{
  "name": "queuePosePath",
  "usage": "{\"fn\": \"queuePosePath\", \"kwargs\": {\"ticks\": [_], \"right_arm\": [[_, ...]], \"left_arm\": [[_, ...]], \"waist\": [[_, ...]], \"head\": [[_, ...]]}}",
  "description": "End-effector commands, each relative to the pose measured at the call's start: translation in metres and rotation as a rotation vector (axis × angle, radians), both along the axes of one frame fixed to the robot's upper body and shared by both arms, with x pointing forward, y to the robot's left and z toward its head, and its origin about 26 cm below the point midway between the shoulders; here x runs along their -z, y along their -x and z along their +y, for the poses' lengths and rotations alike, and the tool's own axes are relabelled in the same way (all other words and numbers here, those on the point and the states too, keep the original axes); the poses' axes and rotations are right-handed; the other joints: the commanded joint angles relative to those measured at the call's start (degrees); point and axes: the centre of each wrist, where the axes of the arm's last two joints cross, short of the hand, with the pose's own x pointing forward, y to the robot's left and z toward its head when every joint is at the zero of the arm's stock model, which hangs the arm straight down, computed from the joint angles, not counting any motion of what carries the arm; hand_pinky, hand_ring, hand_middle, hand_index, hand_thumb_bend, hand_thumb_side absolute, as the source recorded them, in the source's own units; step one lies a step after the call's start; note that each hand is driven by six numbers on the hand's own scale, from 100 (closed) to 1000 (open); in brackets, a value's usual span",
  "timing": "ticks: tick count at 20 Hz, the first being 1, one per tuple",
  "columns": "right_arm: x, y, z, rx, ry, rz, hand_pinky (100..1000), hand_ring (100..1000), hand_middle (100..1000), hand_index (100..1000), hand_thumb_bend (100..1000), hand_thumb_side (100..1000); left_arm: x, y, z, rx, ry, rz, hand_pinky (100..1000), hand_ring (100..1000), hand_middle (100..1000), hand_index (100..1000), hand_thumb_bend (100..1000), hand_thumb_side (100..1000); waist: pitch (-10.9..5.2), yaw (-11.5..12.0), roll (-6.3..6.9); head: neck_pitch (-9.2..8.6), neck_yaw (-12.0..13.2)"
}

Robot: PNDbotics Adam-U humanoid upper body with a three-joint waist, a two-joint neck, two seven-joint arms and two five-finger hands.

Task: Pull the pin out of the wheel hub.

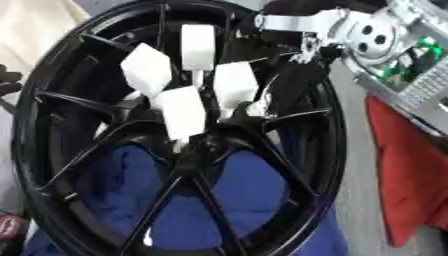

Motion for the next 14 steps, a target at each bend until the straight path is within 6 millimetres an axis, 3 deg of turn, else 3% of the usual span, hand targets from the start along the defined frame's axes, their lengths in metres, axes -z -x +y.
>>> {"fn": "queuePosePath", "kwargs": {"ticks": [1,14], "right_arm": [[-0.0059,-0.0021,-0.0023,0.018,0.003,-0.007,762,833,718,752,420,100],[-0.0086,0.0068,0.0017,-0.019,-0.037,-0.005,744,810,637,669,342,100]], "left_arm": [[-0.0084,0.0016,-0.0011,0.012,-0.016,-0.027,825,794,626,753,100,723],[-0.0084,0.0015,-0.0014,0.019,-0.016,-0.02,826,797,628,753,100,724]], "waist": [[-0.93,0.1,0.43],[-1.15,-0.1,0.33]], "head": [[-0.74,-0.2],[-0.62,0.1]]}}
